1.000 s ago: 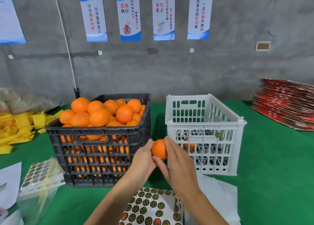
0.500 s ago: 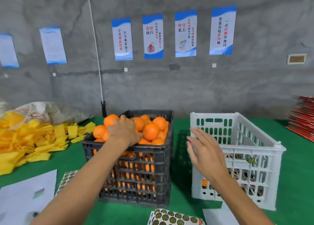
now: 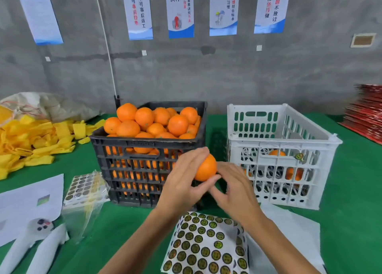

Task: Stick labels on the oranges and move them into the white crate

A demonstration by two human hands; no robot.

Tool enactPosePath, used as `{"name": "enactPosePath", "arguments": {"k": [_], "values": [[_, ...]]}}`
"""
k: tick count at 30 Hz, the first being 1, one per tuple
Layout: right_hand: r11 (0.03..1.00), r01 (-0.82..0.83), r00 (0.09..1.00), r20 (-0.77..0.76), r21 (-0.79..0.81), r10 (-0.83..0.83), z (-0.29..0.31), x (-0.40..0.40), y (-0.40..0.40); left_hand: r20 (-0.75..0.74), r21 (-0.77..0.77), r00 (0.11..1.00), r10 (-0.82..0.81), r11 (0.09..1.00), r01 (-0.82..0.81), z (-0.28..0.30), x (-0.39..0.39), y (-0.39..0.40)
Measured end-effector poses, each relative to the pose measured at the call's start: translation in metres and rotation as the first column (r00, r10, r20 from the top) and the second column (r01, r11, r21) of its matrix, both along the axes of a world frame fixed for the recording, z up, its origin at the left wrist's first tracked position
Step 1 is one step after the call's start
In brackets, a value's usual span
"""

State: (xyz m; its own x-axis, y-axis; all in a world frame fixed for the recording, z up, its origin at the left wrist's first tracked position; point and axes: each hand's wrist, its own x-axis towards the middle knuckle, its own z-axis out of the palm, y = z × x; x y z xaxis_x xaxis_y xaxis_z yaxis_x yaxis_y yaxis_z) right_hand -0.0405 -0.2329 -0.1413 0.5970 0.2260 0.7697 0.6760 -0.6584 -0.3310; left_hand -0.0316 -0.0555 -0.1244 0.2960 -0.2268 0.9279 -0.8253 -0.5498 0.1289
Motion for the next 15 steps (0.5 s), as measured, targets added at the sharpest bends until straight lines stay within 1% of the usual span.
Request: {"name": "enactPosePath", "arguments": {"k": [1,2,3,4,5,6,8,11,13,15], "values": [[1.0,0.007,0.999,-0.031,-0.017,-0.008,-0.012,-0.006,-0.006,-0.042,0.011,0.999,-0.025,1.0,0.025,-0.017,-0.003,-0.003],[0.999,0.015,0.997,-0.071,-0.044,-0.018,-0.024,-0.011,-0.013,-0.146,0.002,0.988,-0.046,0.999,0.047,-0.032,-0.007,-0.007],[0.997,0.019,0.992,-0.12,-0.076,-0.028,-0.036,-0.017,-0.018,-0.288,-0.026,0.955,-0.065,0.998,0.059,-0.047,-0.011,-0.01],[0.994,0.014,0.984,-0.178,-0.106,-0.032,-0.048,-0.021,-0.024,-0.422,-0.063,0.902,-0.087,0.996,0.066,-0.062,-0.015,-0.012],[0.991,-0.001,0.968,-0.248,-0.131,-0.031,-0.059,-0.024,-0.028,-0.518,-0.102,0.848,-0.11,0.993,0.067,-0.078,-0.018,-0.014],[0.988,-0.027,0.945,-0.326,-0.155,-0.025,-0.068,-0.026,-0.032,-0.576,-0.137,0.808,-0.129,0.989,0.06,-0.092,-0.02,-0.015],[0.978,-0.093,0.879,-0.477,-0.188,-0.008,-0.084,-0.027,-0.036,-0.633,-0.205,0.753,-0.178,0.977,0.059,-0.112,-0.023,-0.014],[0.978,-0.165,0.762,-0.646,-0.131,0.042,-0.098,-0.028,-0.034,-0.676,-0.35,0.687,-0.267,0.937,0.02,-0.122,-0.019,-0.01],[0.962,-0.208,0.733,-0.679,-0.178,0.033,-0.102,-0.029,-0.03,-0.693,-0.398,0.664,-0.282,0.917,-0.026,-0.125,-0.019,-0.007],[0.942,-0.224,0.736,-0.677,-0.249,-0.004,-0.102,-0.028,-0.027,-0.709,-0.414,0.646,-0.284,0.909,-0.055,-0.127,-0.018,-0.006]]}}
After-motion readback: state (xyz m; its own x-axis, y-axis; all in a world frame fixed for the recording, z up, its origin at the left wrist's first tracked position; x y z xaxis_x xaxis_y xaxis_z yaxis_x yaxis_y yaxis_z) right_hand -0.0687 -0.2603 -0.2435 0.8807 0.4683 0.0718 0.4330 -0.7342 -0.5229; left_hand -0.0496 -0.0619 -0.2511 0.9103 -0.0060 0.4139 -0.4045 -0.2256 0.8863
